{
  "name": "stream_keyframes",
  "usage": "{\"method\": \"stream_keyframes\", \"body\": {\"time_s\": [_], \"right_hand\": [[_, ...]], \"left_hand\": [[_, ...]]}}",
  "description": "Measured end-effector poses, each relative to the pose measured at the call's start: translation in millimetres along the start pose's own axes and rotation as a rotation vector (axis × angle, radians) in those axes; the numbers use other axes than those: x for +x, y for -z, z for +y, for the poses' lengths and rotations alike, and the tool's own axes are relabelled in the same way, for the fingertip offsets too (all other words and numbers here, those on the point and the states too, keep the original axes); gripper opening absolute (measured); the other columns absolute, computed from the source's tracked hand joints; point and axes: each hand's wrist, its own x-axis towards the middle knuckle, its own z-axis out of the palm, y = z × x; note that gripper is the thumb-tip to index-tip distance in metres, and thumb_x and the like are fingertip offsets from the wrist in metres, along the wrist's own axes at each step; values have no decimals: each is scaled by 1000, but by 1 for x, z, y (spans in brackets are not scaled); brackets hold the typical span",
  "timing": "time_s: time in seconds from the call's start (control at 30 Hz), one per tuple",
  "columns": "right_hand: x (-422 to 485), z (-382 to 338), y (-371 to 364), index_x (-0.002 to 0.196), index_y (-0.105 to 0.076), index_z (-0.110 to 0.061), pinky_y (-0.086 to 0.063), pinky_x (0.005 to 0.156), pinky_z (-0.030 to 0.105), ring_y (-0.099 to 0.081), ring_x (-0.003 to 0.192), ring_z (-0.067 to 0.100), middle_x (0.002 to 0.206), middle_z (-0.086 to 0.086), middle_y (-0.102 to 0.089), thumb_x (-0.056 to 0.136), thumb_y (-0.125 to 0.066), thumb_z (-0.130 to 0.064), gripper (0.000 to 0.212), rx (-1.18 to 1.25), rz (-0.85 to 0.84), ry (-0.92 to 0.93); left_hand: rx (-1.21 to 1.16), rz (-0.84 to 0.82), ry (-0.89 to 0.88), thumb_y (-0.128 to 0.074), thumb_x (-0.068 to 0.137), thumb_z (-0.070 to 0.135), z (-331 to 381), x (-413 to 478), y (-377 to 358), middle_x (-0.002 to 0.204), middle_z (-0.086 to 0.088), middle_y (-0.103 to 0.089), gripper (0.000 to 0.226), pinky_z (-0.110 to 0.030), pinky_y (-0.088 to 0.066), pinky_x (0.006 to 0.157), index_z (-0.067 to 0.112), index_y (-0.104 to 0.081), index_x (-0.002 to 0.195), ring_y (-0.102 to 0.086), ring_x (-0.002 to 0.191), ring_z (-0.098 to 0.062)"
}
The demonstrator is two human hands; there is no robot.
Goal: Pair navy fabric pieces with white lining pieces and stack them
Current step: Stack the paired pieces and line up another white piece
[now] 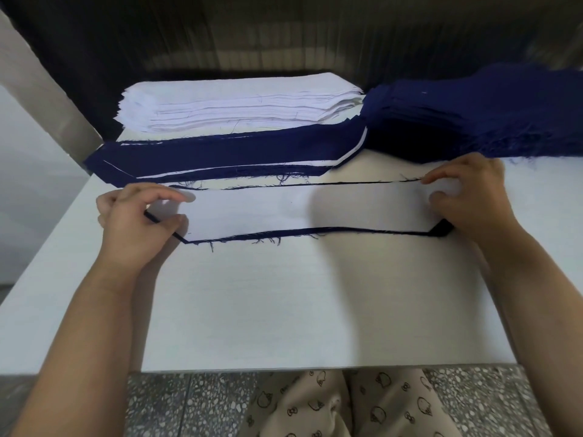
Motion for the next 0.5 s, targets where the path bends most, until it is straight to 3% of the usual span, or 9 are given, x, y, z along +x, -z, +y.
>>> {"method": "stream_keyframes", "body": {"time_s": [0.1,0.23,0.37,0.43,0.5], "right_hand": [[0,-1,2,102,-70,-15,-24,95,30,-33,114,35,117,13,-49,79,-61,-3,27,-43,52,-13],[0,-3,-2,99,-70,-17,-28,96,39,-41,111,36,114,9,-58,82,-59,-8,22,-48,-48,41],[2,-3,-5,97,-69,-13,-41,94,49,-53,99,32,105,9,-63,87,-58,-14,15,18,-58,1],[2,-3,-5,98,-68,-11,-44,90,44,-55,96,30,102,9,-63,88,-56,-13,16,65,-13,-27],[3,-5,-5,99,-68,-11,-42,81,34,-55,96,26,102,6,-63,88,-55,-10,18,113,63,-36]], "left_hand": [[-8,1,22,-70,80,5,0,0,-1,108,12,-62,37,-2,-14,90,40,-62,87,-43,124,-24],[-47,14,82,-64,84,6,0,1,-3,98,18,-63,36,-29,-29,106,41,-60,86,-43,125,-27],[-120,28,107,-62,86,6,-3,3,-3,81,32,-60,29,-46,-37,106,33,-61,95,-49,120,-33],[-132,33,114,-62,88,7,-4,4,-4,78,47,-55,28,-47,-38,105,34,-61,94,-51,117,-33],[-137,39,138,-62,89,9,-4,5,-6,75,52,-52,26,-48,-39,105,35,-60,91,-51,117,-32]]}}
